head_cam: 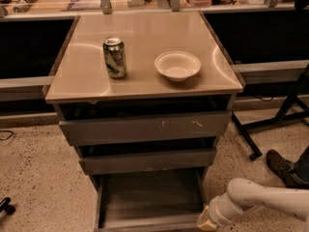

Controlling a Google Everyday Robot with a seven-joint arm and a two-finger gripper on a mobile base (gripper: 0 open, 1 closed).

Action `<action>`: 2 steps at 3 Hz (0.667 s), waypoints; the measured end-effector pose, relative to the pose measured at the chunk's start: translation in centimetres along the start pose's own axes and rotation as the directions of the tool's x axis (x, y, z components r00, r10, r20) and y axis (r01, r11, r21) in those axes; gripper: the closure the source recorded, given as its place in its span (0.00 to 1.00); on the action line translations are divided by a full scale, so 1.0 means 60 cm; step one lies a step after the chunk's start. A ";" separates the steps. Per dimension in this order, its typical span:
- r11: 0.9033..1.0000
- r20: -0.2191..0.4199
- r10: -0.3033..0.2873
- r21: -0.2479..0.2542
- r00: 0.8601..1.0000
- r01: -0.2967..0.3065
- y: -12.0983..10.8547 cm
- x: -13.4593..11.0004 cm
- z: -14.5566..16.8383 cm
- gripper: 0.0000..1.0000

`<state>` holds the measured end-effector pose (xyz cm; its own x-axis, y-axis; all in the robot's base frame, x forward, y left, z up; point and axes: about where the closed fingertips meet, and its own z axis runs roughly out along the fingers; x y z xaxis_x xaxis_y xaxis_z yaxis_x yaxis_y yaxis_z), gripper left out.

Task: Close bottom drawer

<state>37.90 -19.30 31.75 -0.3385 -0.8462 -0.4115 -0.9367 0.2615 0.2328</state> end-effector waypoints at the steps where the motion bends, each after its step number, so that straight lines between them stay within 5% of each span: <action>1: 0.994 0.015 0.029 -0.105 0.999 -0.027 -0.003 0.041 0.093 1.00; 2: 0.989 0.032 0.064 -0.139 0.997 -0.059 0.002 0.057 0.148 1.00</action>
Offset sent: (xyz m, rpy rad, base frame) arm -0.0095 0.0037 -0.0472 0.0377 0.0759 0.0141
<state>35.82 -18.02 22.58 -0.4001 -0.8125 -0.4240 -0.8938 0.2436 0.3766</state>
